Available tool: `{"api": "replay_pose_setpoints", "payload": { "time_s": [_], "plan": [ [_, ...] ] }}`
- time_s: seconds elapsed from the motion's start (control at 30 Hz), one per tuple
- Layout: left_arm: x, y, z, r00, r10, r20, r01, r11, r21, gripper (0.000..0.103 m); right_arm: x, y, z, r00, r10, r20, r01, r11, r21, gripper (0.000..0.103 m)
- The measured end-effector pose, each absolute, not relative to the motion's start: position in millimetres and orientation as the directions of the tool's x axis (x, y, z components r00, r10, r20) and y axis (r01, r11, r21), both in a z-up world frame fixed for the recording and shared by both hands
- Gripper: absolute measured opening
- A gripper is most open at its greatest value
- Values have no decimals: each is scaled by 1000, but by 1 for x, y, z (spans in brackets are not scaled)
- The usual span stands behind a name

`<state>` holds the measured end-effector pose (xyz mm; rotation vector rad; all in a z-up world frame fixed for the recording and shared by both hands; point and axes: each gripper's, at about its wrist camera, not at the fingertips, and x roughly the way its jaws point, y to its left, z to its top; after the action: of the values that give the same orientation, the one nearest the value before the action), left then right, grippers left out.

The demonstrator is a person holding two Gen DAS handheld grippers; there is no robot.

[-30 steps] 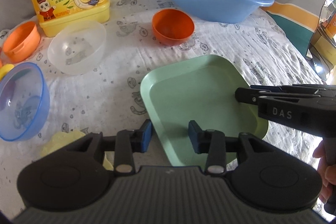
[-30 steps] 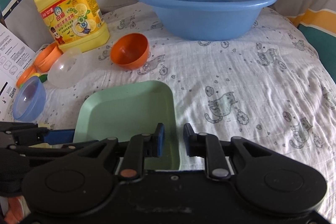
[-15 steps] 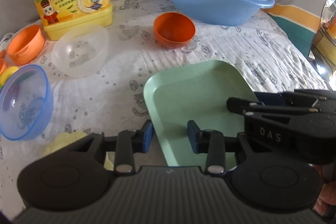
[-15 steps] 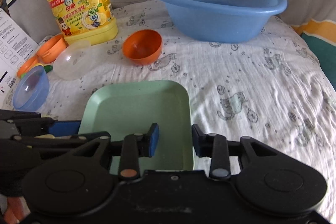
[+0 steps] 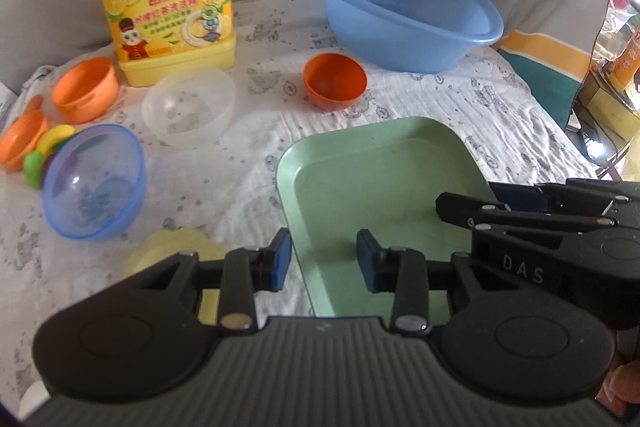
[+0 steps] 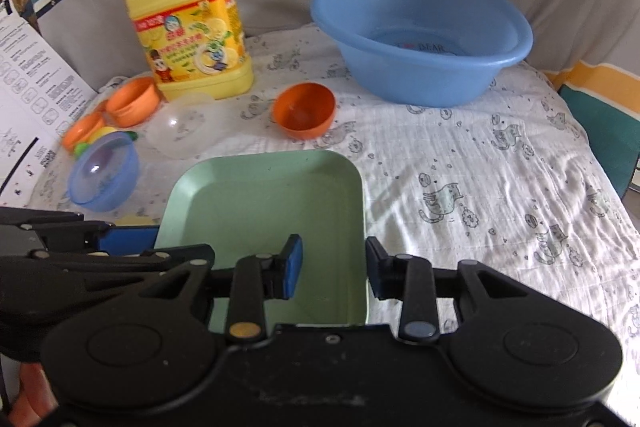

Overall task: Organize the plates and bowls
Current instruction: 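Lift the green tray with the right gripper and stack it onto the white plate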

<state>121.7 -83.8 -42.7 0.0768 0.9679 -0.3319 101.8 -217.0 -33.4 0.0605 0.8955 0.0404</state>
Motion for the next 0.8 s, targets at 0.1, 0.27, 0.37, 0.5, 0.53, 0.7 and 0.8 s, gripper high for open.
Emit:
{"api": "replay_pose_setpoints", "payload": {
  "time_s": [0.1,0.27,0.37,0.5,0.53,0.7,0.8],
  "plan": [
    [111,-76,-32,529,-236,-815,297,951,-83,35,91,-208,-23,628,71,-775,-24,997,71,35],
    [92,-60,-15,549,-222,-805,267,960,-83,35,73,-189,-5,637,86,-766,-60,996,61,35],
    [81,-48,-6,561,-214,-800,248,965,-85,35,63,-175,3,642,96,-761,-83,995,56,35],
    [65,-32,2,574,-199,-794,225,971,-80,35,52,-157,12,643,111,-758,-113,992,49,35],
    [61,-27,4,577,-194,-793,219,972,-78,35,49,-152,14,642,115,-758,-121,991,48,35],
    [42,1,10,586,-162,-794,179,981,-68,35,39,-126,18,627,152,-764,-177,983,51,35],
    [30,20,12,593,-144,-792,149,987,-67,35,31,-106,18,610,178,-772,-214,975,55,35]
  ]
}}
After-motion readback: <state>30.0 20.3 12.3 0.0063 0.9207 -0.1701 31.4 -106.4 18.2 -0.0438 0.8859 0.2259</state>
